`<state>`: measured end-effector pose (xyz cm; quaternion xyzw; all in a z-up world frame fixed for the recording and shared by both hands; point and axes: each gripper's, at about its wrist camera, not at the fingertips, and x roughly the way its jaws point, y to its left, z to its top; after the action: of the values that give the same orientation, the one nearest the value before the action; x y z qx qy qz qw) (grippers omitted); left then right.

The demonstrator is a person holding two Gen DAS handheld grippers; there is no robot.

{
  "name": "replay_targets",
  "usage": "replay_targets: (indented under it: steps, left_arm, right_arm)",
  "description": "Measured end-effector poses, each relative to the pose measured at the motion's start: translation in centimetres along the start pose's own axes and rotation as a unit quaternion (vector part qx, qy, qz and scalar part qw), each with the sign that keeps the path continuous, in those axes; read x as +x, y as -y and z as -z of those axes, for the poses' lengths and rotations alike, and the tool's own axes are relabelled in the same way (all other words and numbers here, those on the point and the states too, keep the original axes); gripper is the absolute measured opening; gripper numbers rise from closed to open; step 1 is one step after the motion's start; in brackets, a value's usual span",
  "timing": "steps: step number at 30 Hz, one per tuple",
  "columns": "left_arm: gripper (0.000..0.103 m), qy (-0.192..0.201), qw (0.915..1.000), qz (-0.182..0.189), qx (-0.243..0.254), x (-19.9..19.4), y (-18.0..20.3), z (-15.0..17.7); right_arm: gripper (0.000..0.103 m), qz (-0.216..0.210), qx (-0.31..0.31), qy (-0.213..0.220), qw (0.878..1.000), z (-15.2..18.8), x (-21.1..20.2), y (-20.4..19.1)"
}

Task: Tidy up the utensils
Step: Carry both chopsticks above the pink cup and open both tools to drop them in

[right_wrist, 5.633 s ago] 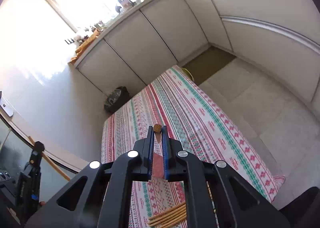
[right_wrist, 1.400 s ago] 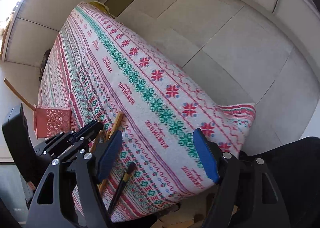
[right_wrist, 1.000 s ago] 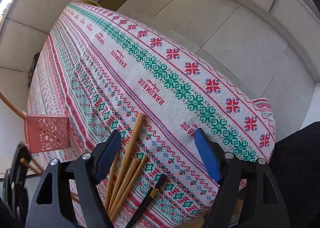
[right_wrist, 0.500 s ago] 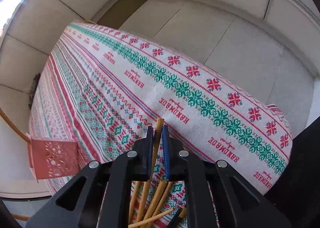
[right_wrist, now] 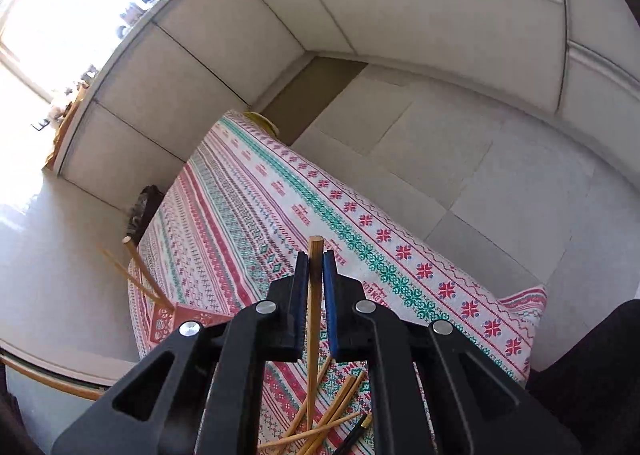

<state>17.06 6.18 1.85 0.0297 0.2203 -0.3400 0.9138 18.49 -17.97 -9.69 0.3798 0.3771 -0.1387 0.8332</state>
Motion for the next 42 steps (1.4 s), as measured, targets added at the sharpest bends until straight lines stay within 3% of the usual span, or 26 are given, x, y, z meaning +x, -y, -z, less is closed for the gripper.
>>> replay_targets:
  steps: [12,20,25,32,42]
  left_arm:
    - [0.004,0.022,0.9985,-0.038,-0.033,-2.3,-0.6,-2.2]
    - [0.004,0.043,0.9949,-0.057,-0.071,-3.3,-2.4,-4.1]
    - [0.003,0.071,0.9885,-0.078,-0.108,-4.4,-4.4,-5.7]
    - [0.003,0.109,0.9753,-0.138,-0.134,-5.0,-6.7,-6.7]
    - [0.003,0.068,0.9694,-0.188,-0.143,-0.3,-10.4,-4.8]
  right_arm:
    - [0.008,-0.073,-0.113,0.072,0.988,-0.1,-8.1,-5.7]
    - [0.008,-0.084,-0.157,0.083,0.981,-1.6,-12.6,-8.8]
    - [0.008,-0.113,-0.161,0.074,0.978,-3.4,-15.0,-10.9]
    - [0.008,-0.151,-0.167,0.078,0.971,-4.9,-15.6,-14.3]
    - [0.008,-0.151,-0.203,0.086,0.964,-4.6,-11.4,-18.3]
